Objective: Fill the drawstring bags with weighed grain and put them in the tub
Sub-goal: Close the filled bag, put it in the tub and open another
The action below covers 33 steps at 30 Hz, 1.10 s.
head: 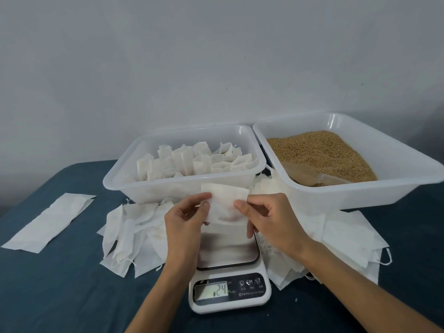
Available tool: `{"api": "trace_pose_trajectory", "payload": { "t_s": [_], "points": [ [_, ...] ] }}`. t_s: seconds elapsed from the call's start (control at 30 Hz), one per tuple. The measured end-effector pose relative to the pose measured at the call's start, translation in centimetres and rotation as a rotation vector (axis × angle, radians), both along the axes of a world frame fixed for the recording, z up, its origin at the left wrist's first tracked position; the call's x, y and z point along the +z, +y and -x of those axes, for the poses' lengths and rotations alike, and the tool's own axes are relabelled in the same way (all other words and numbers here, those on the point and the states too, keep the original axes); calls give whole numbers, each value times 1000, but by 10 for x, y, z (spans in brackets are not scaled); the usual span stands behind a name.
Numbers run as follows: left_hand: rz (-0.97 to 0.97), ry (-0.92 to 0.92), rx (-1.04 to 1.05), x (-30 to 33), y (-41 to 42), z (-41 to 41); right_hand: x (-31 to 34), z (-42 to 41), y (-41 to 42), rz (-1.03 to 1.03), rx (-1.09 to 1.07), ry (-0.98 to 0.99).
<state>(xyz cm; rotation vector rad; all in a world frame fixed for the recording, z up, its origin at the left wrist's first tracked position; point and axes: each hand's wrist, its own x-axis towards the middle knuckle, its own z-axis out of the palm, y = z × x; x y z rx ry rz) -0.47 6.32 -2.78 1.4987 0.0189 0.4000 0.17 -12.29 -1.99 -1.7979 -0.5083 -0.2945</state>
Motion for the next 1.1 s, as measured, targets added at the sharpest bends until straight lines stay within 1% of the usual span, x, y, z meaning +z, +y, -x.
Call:
{"api": "trace_pose_trajectory", "payload": {
  "t_s": [0.1, 0.2, 0.37, 0.47, 0.63, 0.7, 0.77, 0.8, 0.83, 0.87, 0.9, 0.97, 1.03, 1.1],
  "points": [
    [36, 68, -46, -1, 0, 0, 3, 2, 3, 56, 19, -63],
    [47, 113, -76, -2, 0, -1, 5, 0, 1, 56, -1, -99],
    [61, 95, -115, 0, -2, 0, 8, 1, -5, -33, -47, -119],
    [63, 65, -122, 0, 0, 0, 9, 1, -5, -22, -75, -117],
    [59, 90, -74, -1, 0, -1, 17, 0, -9, -44, -3, -55],
    [-49, 35, 3, 1, -1, 1, 20, -1, -14, -35, 37, 21],
    [-258, -135, 36, 5, -4, 8, 25, -4, -20, 25, 39, 71],
    [-397, -213, 4, 7, -7, 11, 29, -6, -22, 70, 36, 78],
    [-509, -251, -61, 8, -10, 13, 34, -6, -23, 123, 42, 77],
    [-589, -239, -136, 7, -15, 12, 41, -7, -23, 181, 57, 73],
    [-627, -208, -201, 8, -21, 11, 48, -7, -22, 241, 80, 71],
    [-614, -176, -256, 12, -30, 8, 63, -6, -19, 353, 131, 70],
    [-506, -184, -278, 18, -35, 2, 80, -5, -15, 424, 168, 72],
    [-374, -166, -333, 24, -35, -4, 96, -5, -11, 438, 178, 95]
  ]
}}
